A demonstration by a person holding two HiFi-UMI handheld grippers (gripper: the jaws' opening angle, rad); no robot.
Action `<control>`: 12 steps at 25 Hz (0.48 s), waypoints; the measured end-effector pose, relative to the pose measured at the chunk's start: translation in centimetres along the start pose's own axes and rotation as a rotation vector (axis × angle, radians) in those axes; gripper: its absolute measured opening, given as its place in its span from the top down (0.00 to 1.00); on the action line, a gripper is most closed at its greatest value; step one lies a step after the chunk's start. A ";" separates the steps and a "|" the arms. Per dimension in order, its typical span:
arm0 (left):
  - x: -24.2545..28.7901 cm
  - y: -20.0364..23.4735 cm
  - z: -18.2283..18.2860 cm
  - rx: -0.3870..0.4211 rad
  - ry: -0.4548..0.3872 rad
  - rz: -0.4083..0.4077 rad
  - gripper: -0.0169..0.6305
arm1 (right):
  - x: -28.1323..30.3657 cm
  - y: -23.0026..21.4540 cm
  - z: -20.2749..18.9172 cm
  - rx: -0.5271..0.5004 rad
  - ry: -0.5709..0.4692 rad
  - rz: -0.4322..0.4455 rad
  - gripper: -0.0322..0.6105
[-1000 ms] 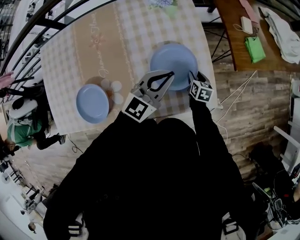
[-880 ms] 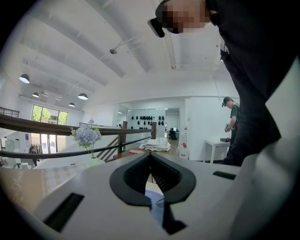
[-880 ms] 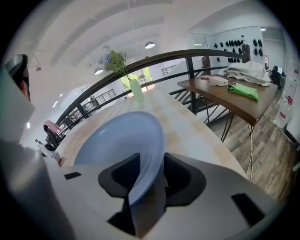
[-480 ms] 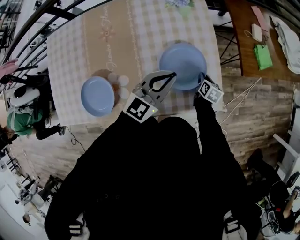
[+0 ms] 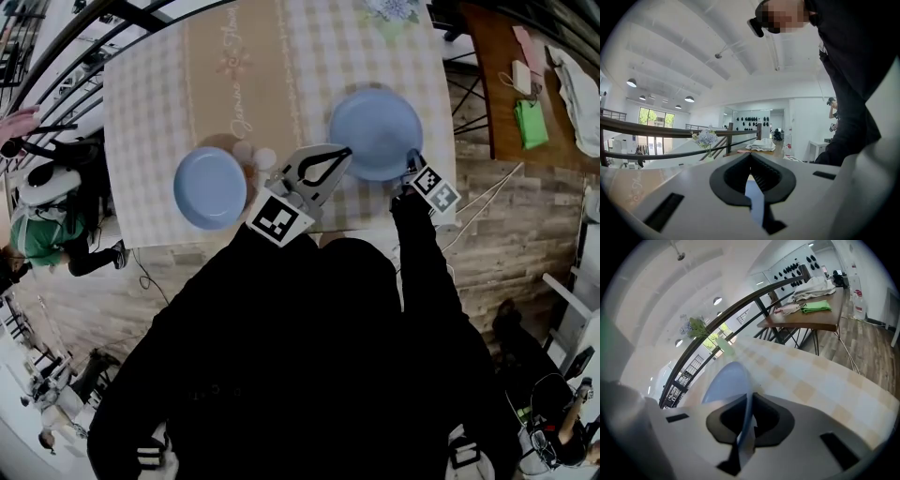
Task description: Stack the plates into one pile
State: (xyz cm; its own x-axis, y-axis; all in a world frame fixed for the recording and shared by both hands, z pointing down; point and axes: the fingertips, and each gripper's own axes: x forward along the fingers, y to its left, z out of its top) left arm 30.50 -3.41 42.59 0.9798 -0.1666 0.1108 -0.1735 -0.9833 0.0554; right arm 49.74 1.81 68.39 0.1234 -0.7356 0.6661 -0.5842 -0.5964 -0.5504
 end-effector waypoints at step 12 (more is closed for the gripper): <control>-6.7 3.1 0.7 0.008 -0.029 0.061 0.94 | -0.5 6.2 -2.1 0.013 0.021 0.052 0.91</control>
State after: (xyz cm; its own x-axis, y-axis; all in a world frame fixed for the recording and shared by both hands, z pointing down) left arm 23.47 -5.38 41.37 0.9700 -0.2279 0.0849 -0.2320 -0.9718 0.0417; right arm 44.40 -0.87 65.68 0.0763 -0.7588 0.6468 -0.5787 -0.5619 -0.5910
